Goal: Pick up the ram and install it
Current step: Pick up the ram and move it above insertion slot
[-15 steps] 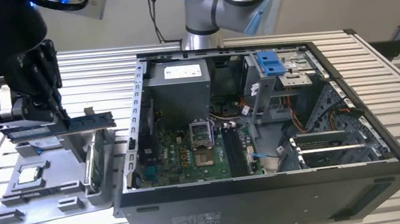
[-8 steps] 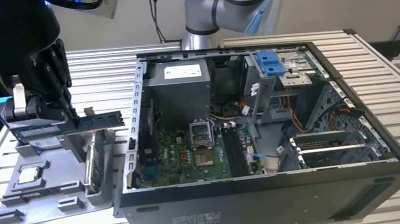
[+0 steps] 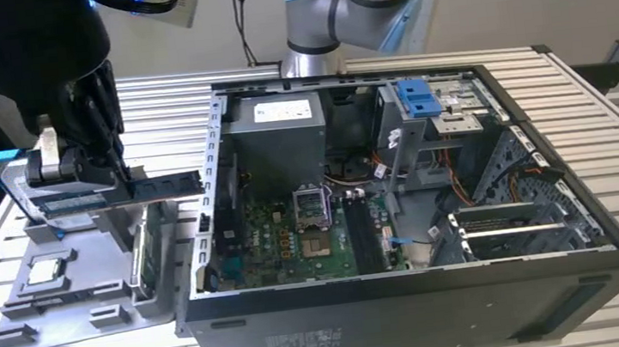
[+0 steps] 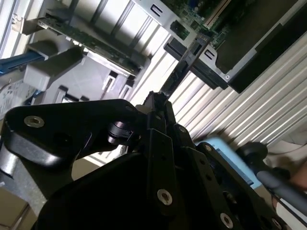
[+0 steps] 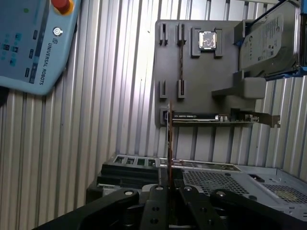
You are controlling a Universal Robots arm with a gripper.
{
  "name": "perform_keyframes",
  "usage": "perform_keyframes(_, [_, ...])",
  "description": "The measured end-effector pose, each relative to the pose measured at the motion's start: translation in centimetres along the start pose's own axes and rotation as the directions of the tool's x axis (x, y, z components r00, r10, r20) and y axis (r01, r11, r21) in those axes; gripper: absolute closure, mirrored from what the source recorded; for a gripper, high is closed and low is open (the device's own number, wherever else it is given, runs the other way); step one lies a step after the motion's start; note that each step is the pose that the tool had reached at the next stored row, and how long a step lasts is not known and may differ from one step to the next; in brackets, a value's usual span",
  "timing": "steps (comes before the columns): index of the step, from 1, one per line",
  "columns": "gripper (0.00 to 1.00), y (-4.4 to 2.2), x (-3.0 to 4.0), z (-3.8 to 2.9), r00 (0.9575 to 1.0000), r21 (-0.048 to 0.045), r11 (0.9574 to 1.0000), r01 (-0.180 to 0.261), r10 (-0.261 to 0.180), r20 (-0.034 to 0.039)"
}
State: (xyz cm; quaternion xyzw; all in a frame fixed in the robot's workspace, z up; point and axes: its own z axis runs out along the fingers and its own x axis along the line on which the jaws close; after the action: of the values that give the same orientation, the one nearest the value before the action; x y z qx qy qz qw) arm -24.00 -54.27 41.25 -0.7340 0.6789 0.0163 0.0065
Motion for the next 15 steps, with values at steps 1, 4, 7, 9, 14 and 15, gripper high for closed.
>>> perform_keyframes(1, [0.85, -0.11, 0.01, 0.0, 1.0, 0.0, 1.0, 0.0, 0.0, 0.0])
perform_keyframes(4, [0.85, -0.46, 0.04, 0.0, 1.0, 0.0, 1.0, 0.0, 0.0, 0.0001])
perform_keyframes(7, [0.85, -0.84, 0.07, -0.01, 1.0, 0.0, 1.0, 0.0, 0.0, 0.0])
perform_keyframes(9, [0.85, -1.1, 0.09, -0.02, 1.0, 0.0, 1.0, 0.0, 0.0, -0.0001])
perform_keyframes(14, [0.85, -1.73, 0.13, -0.02, 1.0, 0.0, 1.0, 0.0, 0.0, 0.0001])
perform_keyframes(15, [0.85, -1.86, 0.14, -0.02, 1.0, 0.0001, 1.0, 0.0, 0.0, 0.0001])
